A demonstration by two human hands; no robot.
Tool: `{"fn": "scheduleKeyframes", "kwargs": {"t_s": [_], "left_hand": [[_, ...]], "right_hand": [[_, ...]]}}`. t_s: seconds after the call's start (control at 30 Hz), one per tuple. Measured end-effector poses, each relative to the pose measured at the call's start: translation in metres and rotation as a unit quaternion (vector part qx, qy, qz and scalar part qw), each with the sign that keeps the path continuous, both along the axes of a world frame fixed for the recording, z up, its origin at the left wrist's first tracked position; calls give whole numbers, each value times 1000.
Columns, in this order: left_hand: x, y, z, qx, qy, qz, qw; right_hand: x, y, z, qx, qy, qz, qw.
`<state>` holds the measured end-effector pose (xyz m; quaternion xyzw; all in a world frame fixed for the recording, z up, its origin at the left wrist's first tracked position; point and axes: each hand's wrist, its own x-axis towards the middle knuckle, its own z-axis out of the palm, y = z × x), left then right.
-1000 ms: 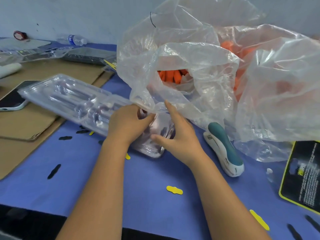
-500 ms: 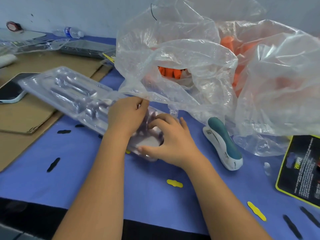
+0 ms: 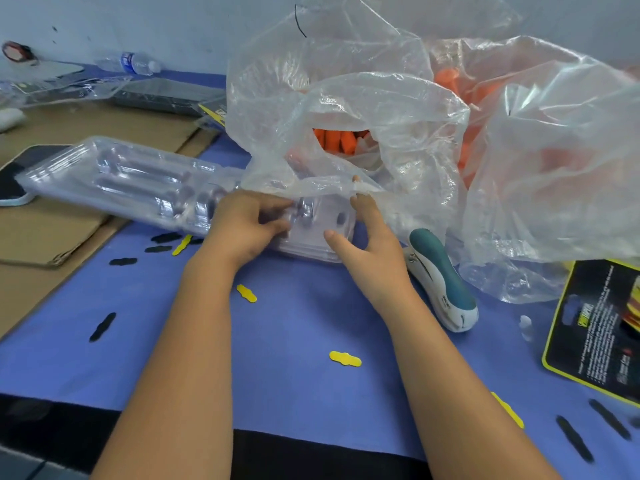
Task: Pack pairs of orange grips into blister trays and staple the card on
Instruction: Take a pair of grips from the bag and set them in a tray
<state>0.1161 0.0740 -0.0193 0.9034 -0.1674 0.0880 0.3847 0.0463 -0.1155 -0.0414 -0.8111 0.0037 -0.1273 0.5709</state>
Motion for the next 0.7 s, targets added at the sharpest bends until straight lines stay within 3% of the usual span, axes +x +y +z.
{"fn": "scheduleKeyframes", "kwargs": {"t_s": [0.17, 0.3, 0.47, 0.6, 0.63, 0.7], "left_hand": [[-9, -2, 1, -167, 77, 10, 983], [-10, -4, 7, -190, 34, 40, 980], [-11, -4, 14, -227, -14, 53, 972], [-13, -6, 15, -230, -38, 60, 971], [-14, -9, 16, -220, -68, 72, 970], [-18, -16, 18, -137, -229, 111, 957]], "right_hand": [[-2, 0, 1, 26, 2, 11, 1000], [-4, 2, 5, 39, -72, -16, 996], [-1, -4, 4, 10, -98, -113, 989], [1, -4, 4, 8, -114, -88, 989], [1, -4, 4, 15, -132, -87, 987], [0, -2, 5, -18, -189, -109, 976]]}}
